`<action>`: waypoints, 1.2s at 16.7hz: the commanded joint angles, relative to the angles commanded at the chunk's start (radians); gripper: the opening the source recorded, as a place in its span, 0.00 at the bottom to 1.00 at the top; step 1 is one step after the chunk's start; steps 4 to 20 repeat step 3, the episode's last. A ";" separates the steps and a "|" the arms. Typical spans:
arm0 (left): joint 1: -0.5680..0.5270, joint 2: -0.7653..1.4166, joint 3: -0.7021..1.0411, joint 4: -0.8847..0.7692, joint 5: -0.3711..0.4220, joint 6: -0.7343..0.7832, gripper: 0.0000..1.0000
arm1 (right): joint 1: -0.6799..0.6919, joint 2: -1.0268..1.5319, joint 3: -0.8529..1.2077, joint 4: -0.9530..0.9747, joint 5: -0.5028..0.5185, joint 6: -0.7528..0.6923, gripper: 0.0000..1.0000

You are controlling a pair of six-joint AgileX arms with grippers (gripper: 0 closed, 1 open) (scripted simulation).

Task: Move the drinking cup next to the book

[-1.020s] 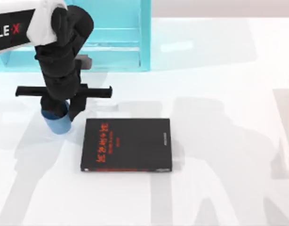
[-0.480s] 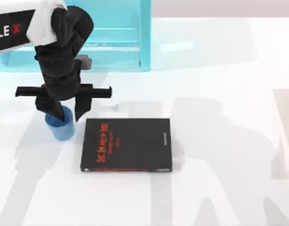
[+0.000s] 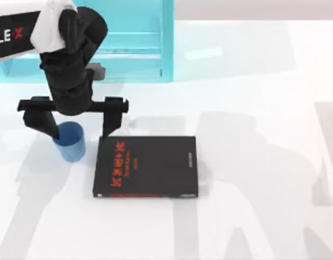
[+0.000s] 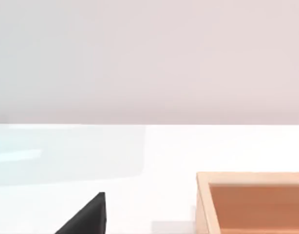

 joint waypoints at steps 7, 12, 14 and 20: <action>0.000 0.000 0.000 0.000 0.000 0.000 1.00 | 0.000 0.000 0.000 0.000 0.000 0.000 1.00; 0.000 0.000 0.000 0.000 0.000 0.000 1.00 | 0.000 0.000 0.000 0.000 0.000 0.000 1.00; 0.000 0.000 0.000 0.000 0.000 0.000 1.00 | 0.000 0.000 0.000 0.000 0.000 0.000 1.00; 0.000 0.000 0.000 0.000 0.000 0.000 1.00 | 0.000 0.000 0.000 0.000 0.000 0.000 1.00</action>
